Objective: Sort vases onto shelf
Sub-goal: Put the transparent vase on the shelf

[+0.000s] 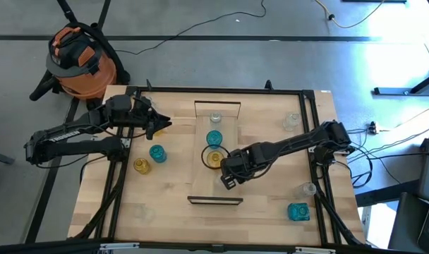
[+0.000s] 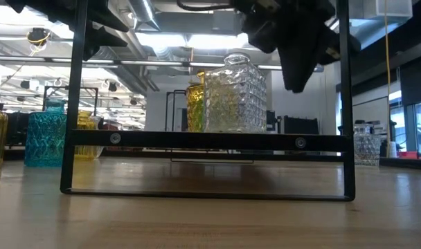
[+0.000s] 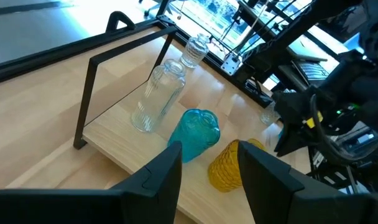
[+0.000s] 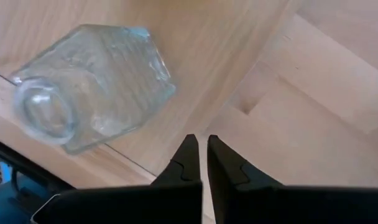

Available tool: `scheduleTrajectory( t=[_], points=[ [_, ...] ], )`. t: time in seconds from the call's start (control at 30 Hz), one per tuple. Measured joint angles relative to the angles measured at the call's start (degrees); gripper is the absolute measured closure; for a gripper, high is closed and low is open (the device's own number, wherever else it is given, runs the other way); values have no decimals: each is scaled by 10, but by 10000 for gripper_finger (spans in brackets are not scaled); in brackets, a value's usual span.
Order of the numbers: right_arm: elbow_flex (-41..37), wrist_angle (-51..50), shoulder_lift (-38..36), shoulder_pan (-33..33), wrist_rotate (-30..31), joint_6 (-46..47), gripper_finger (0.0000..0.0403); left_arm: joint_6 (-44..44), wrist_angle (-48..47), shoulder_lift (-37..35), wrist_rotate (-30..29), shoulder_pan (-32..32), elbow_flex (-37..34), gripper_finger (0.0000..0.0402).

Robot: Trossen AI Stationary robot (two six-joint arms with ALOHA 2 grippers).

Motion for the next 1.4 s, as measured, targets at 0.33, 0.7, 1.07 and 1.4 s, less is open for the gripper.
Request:
scheduleTrajectory(
  t=[0.33, 0.7, 1.07, 1.4],
  points=[
    [-53, 90, 0, -13, 10, 0, 403, 0, 0, 0, -4, 0, 0, 253],
    [-53, 151, 0, -20, 8, -13, 403, -12, -2, 0, -4, 0, 0, 253],
    [-53, 202, 0, -20, 5, -16, 403, -12, -3, 0, -4, 0, 0, 253],
    [-53, 213, 0, -20, 26, -26, 403, -13, -3, 0, -4, 0, 0, 253]
  ],
)
